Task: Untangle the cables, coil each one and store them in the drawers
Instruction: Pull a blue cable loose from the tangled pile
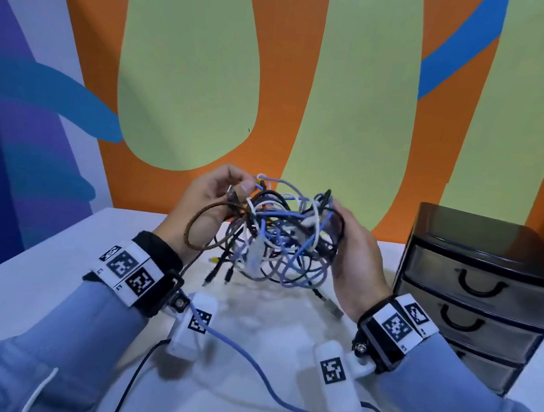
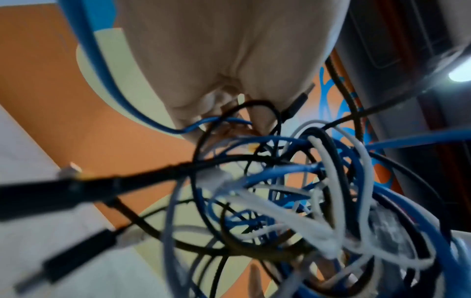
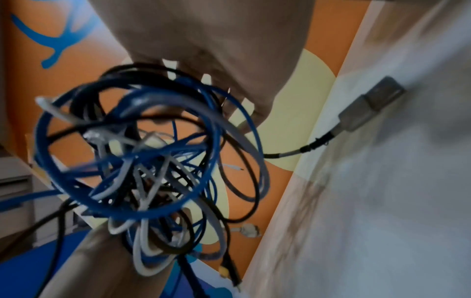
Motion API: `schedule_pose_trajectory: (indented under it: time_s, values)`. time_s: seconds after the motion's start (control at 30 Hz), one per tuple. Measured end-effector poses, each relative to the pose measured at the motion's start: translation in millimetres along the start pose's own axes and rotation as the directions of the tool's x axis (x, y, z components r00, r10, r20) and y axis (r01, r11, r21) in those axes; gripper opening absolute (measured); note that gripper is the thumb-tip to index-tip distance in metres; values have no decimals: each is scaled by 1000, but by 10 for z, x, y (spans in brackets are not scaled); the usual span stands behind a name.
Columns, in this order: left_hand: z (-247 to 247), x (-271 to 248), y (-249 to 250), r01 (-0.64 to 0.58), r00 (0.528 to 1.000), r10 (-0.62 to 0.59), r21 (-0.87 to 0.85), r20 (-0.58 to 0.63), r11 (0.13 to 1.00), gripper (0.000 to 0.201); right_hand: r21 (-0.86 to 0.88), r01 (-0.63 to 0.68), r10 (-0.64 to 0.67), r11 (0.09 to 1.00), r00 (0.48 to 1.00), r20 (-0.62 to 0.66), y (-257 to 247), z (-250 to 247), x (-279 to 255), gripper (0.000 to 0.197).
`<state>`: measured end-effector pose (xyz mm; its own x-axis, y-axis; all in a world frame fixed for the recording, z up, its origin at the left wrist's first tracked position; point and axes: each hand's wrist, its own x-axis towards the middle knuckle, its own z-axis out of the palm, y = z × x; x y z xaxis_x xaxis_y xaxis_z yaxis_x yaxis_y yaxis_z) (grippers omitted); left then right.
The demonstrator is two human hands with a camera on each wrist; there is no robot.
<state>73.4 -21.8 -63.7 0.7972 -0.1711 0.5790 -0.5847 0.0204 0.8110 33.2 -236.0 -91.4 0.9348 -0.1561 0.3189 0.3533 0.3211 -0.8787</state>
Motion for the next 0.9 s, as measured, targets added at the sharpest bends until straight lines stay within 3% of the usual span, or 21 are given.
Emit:
schedule_pose_trajectory:
  time_s: [0.07, 0.23, 0.33, 0.43, 0.57, 0.67, 0.8, 0.9]
  values:
    - [-11, 11, 28, 2, 1000, -3, -63, -14, 998, 9, -184, 82, -95, 980, 993, -65, 39, -1, 28, 15]
    - [-24, -14, 52, 69, 998, -68, -111, 13, 991, 8, -239, 148, -187, 960, 971, -149, -7, -34, 8, 32]
    - [-5, -39, 83, 76, 996, -71, -121, 45, 990, 7, -282, 232, -256, 931, 965, -53, -89, 40, -44, 23]
    - [20, -54, 128, 55, 996, -47, -105, 82, 993, 6, -422, 352, -321, 836, 936, 144, -100, 111, -114, 14]
    - [47, -66, 153, 5, 993, 4, -75, 118, 997, 7, -497, 398, -248, 771, 906, 342, -102, 172, -209, 31]
    - [81, -66, 188, -59, 994, 62, -42, 93, 997, 8, -518, 406, -202, 753, 891, 406, -65, 158, -201, 40]
    - [135, -63, 265, -238, 971, 238, 132, 13, 962, 11, -626, 410, -157, 663, 894, 419, -19, 134, -147, 26]
    - [117, -49, 356, -348, 921, 373, 198, -109, 916, 12, -739, 384, -67, 553, 905, 420, -43, 132, -137, 17]
